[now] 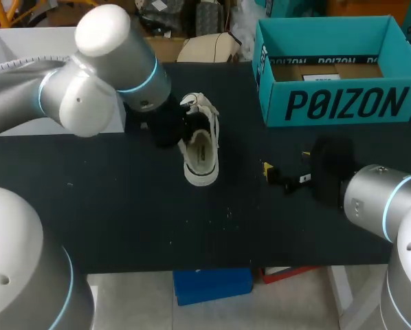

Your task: Take the shoe out of the shoebox, open the shoe tongue, remove and reinsert the insole, then place the shoe into the shoebox

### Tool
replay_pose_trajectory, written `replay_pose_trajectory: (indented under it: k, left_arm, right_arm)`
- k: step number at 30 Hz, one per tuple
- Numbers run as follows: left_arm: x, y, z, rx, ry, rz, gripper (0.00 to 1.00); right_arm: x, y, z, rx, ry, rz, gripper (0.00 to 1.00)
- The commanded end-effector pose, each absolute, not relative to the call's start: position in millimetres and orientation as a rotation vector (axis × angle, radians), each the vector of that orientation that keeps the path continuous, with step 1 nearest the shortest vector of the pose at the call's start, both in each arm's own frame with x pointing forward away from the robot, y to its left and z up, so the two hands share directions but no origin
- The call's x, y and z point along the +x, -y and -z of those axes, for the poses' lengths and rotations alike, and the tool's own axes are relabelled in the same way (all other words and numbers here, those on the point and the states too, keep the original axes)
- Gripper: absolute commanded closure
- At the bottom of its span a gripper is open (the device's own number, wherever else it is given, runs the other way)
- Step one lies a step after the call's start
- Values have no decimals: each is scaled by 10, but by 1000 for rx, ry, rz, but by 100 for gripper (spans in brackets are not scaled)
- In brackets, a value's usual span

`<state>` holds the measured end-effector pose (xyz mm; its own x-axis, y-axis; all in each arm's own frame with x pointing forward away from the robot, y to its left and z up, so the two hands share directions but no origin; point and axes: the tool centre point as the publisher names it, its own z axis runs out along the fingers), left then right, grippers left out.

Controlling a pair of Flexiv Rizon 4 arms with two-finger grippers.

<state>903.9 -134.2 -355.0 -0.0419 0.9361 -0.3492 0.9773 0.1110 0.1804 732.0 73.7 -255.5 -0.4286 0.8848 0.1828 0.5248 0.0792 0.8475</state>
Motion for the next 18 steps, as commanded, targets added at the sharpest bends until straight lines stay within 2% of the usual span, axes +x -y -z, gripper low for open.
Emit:
replay_pose_trajectory:
  k: [1, 14, 15, 17, 18]
  left_arm:
    - [9029, 1413, 3767, 1854, -2006, 175, 100]
    - [8865, 1564, 4068, 1915, -2006, 239, 100]
    - [8855, 1566, 4043, 1921, -2001, 238, 73]
    - [8853, 1566, 3978, 1925, -1985, 250, 7]
    - [8855, 1564, 3912, 1929, -1975, 255, 5]
  right_arm:
    - [7313, -756, 2569, 1396, -1978, -1294, 0]
    - [7313, -756, 2569, 1396, -1978, -1294, 0]
    - [7313, -756, 2569, 1396, -1978, -1294, 0]
    - [7313, -756, 2569, 1396, -1978, -1294, 0]
    - [7313, -756, 2569, 1396, -1978, -1294, 0]
